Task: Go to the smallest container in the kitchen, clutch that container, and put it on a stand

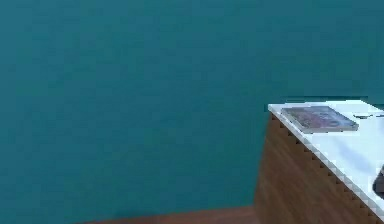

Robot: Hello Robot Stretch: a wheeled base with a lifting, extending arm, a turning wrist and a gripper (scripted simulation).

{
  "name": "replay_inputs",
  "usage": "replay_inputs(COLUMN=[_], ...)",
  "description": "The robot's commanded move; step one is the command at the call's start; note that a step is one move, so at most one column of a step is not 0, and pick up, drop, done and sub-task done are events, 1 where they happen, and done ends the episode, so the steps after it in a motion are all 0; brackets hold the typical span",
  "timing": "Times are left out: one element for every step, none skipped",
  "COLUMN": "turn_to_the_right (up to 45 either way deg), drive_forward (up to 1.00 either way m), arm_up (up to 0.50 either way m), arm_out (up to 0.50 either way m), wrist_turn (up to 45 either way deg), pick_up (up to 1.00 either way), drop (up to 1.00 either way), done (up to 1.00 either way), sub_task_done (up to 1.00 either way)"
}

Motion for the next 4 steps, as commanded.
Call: replay_inputs(turn_to_the_right=[45.0,-45.0,-18.0,-3.0], drive_forward=[0.0,0.0,0.0,0.0], arm_up=[0.0,0.0,0.0,0.0], arm_out=[0.0,0.0,0.0,0.0], wrist_turn=[0.0,0.0,0.0,0.0], pick_up=[0.0,0.0,0.0,0.0], drop=[0.0,0.0,0.0,0.0], done=[0.0,0.0,0.0,0.0], sub_task_done=[0.0,0.0,0.0,0.0])
